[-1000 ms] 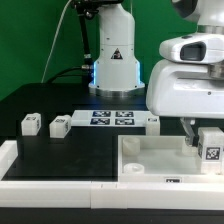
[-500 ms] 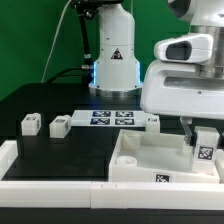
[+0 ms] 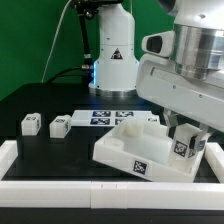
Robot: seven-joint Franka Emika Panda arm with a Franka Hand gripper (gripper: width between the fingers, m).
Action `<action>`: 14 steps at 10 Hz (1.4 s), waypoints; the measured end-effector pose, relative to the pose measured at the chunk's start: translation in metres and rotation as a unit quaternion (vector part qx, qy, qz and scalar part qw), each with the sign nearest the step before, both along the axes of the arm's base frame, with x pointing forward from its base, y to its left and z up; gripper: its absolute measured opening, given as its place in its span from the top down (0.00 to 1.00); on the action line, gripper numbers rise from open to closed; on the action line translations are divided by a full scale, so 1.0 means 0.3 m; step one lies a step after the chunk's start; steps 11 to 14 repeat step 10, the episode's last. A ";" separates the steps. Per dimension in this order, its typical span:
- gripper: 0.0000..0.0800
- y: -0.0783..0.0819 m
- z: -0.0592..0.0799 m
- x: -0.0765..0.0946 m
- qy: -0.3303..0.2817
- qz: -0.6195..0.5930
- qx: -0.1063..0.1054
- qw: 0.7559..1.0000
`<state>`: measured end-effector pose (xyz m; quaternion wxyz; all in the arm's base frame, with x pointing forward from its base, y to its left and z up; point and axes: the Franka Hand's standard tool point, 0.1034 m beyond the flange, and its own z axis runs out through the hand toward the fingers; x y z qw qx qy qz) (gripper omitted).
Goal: Assemble one leg
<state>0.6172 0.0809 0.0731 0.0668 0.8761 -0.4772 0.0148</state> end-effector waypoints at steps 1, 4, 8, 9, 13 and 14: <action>0.62 -0.018 0.001 -0.013 0.005 -0.037 -0.011 0.999; 0.26 -0.017 -0.001 -0.015 -0.001 -0.089 -0.011 0.996; 0.19 -0.017 -0.001 -0.016 -0.001 -0.090 -0.011 0.996; 0.19 -0.017 -0.001 -0.016 -0.001 -0.090 -0.011 0.996; 0.19 -0.017 -0.001 -0.016 -0.001 -0.090 -0.011 0.996; 0.19 -0.017 -0.001 -0.016 -0.001 -0.090 -0.011 0.996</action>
Offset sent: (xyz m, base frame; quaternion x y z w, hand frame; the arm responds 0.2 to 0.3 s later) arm 0.0000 0.0000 0.0000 0.0000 0.0000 0.0000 1.0000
